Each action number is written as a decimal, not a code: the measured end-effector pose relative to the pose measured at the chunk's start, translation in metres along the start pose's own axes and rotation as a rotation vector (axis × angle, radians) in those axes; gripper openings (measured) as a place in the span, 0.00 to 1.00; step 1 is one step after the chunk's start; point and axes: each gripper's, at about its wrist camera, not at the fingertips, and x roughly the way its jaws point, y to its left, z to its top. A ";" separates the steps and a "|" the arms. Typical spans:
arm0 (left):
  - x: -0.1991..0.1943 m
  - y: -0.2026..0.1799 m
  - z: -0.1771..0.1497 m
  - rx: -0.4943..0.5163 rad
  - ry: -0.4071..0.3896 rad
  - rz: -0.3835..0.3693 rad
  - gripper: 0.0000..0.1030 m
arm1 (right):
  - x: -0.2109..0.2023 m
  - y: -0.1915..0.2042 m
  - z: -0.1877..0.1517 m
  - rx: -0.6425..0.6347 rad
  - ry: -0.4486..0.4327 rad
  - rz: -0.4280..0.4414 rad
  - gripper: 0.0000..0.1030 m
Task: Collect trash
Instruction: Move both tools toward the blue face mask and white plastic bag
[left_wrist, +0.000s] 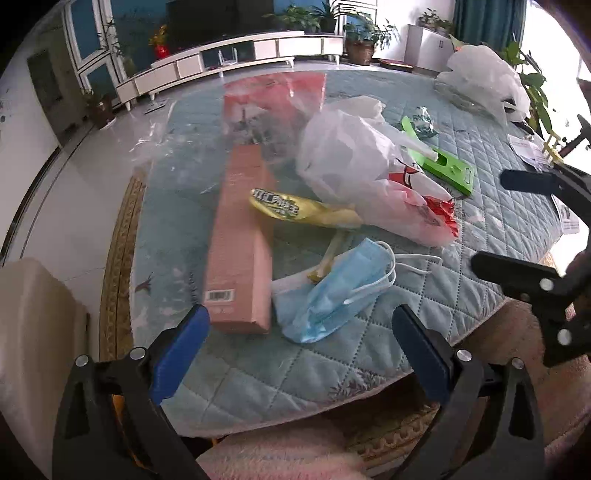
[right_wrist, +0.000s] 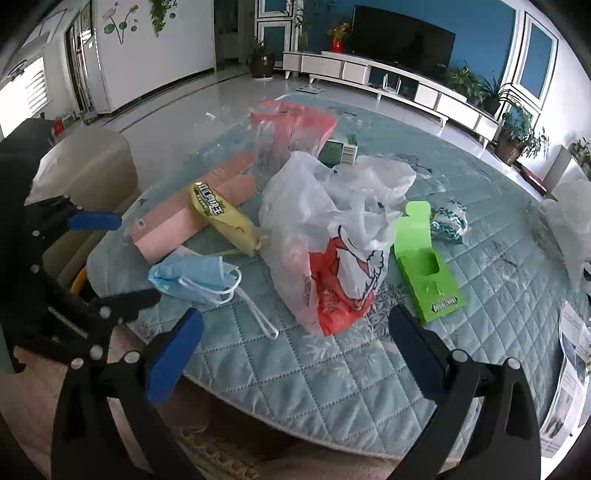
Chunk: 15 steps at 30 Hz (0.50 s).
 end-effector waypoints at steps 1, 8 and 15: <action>0.002 -0.002 0.002 0.009 -0.005 0.013 0.94 | 0.004 -0.004 0.000 0.003 0.004 0.009 0.95; 0.019 -0.021 0.020 0.098 -0.012 0.005 0.94 | 0.025 -0.031 -0.005 0.036 0.052 -0.014 0.95; 0.035 -0.036 0.036 0.123 -0.022 -0.023 0.94 | 0.029 -0.053 -0.009 0.068 0.065 0.010 0.95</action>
